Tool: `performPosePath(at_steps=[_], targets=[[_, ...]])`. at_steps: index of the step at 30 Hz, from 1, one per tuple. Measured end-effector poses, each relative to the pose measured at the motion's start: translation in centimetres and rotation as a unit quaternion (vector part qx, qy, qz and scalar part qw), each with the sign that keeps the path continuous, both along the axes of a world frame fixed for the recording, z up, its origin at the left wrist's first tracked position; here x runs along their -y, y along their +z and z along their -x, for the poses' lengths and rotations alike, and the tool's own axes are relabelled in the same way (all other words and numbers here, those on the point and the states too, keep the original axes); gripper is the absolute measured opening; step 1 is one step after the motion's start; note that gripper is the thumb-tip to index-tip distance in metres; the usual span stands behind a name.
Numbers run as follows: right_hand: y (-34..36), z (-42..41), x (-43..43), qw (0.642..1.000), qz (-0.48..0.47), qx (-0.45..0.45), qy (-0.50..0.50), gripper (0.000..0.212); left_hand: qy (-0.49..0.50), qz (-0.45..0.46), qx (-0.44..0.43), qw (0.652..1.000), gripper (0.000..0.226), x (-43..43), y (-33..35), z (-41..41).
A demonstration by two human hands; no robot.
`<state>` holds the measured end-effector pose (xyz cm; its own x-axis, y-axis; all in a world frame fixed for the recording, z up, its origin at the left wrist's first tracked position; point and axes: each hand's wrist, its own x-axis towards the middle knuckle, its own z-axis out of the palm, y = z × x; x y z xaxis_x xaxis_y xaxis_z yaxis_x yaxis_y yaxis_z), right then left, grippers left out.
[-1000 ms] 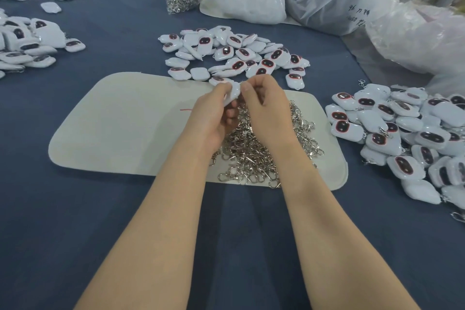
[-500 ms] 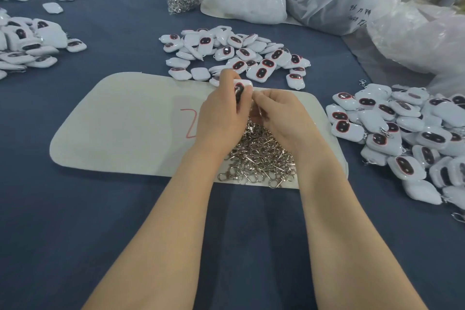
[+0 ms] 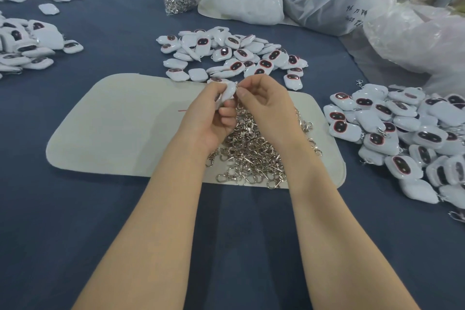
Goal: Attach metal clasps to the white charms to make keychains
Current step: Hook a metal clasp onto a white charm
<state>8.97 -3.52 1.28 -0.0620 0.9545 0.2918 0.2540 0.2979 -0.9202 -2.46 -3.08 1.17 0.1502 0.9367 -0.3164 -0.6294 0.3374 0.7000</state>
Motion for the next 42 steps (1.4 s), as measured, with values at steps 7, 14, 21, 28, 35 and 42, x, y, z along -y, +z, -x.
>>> performPosePath(at_steps=[7,14,21,28,35,42], targets=[[-0.1,0.0,-0.1,0.998,0.019,0.054,-0.031,0.006,0.103,-0.062,-0.198,0.973,0.014,0.1,-0.3,-0.5],[-0.1,-0.8,-0.3,0.997,0.075,-0.017,-0.014,0.01,0.196,-0.27,-0.482,0.81,0.012,0.8,-0.8,-1.1],[0.0,-1.5,-0.4,0.977,0.169,-0.129,0.027,0.019,0.164,-0.344,-0.605,0.699,0.023,0.9,-1.2,-1.2],[-0.1,-1.2,-0.3,0.98,0.113,-0.161,0.026,0.01,0.157,-0.232,-0.395,0.875,0.006,0.3,-0.7,-1.1],[-0.1,-0.9,-0.2,0.997,0.046,-0.068,-0.002,0.011,0.023,-0.088,-0.122,0.988,0.022,-0.1,-0.1,-0.4],[-0.3,0.4,-0.1,0.997,0.004,0.046,-0.06,0.016,0.059,-0.076,-0.14,0.985,0.016,-0.1,-0.2,-0.5]])
